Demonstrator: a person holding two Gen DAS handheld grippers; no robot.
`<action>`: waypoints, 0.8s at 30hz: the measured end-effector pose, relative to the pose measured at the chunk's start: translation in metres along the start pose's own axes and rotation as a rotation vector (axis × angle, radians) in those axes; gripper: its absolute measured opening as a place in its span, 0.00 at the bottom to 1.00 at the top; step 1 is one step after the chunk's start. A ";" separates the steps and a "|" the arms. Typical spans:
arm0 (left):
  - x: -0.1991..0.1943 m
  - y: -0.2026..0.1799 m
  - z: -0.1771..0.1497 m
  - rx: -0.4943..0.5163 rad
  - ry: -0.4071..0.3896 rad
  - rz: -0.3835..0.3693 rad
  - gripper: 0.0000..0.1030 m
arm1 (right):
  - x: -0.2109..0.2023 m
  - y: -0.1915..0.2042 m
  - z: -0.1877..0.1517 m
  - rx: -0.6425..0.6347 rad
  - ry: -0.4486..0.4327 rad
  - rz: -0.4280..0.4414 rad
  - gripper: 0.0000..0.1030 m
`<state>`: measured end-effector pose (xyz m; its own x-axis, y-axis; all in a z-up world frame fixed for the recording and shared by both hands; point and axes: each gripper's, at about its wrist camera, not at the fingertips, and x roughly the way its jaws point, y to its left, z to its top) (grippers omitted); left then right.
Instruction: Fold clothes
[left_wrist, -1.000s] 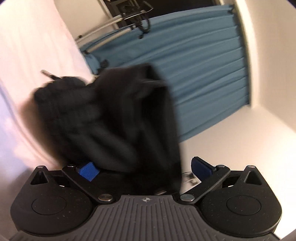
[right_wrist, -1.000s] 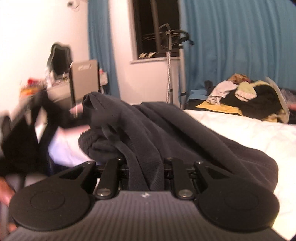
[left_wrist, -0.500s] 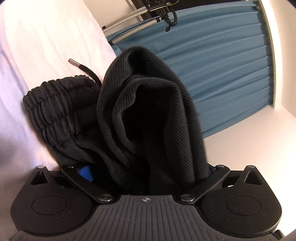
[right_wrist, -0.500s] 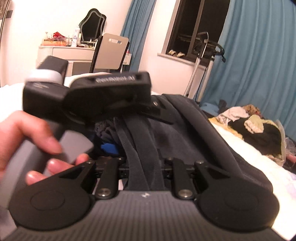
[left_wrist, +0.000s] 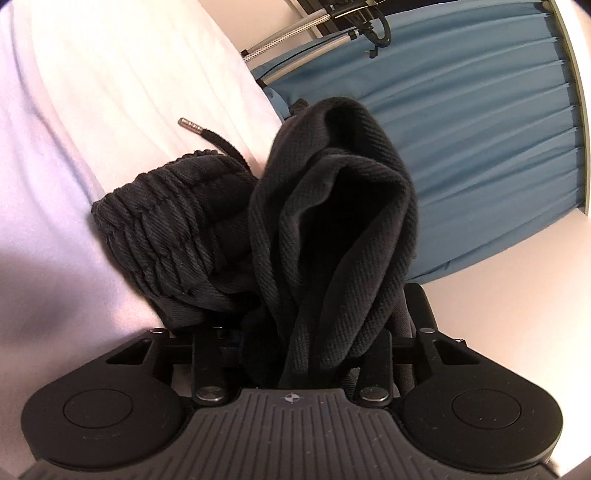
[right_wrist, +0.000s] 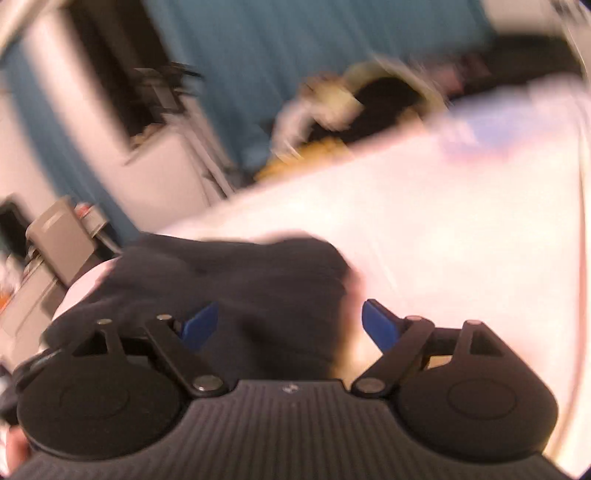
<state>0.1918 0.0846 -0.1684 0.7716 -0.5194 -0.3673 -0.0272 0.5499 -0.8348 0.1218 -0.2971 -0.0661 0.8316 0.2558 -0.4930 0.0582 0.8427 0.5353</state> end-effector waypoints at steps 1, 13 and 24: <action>0.000 -0.001 -0.001 0.007 -0.003 0.001 0.41 | 0.011 -0.013 -0.001 0.076 0.054 0.043 0.84; -0.010 -0.026 -0.002 0.088 -0.041 -0.029 0.33 | 0.010 0.012 -0.007 -0.056 -0.019 0.065 0.14; 0.006 -0.162 -0.046 0.215 -0.060 -0.173 0.32 | -0.121 0.007 0.088 -0.165 -0.266 0.136 0.14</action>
<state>0.1718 -0.0376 -0.0543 0.7894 -0.5815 -0.1969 0.2387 0.5862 -0.7742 0.0698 -0.3637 0.0578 0.9419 0.2569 -0.2165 -0.1353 0.8799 0.4554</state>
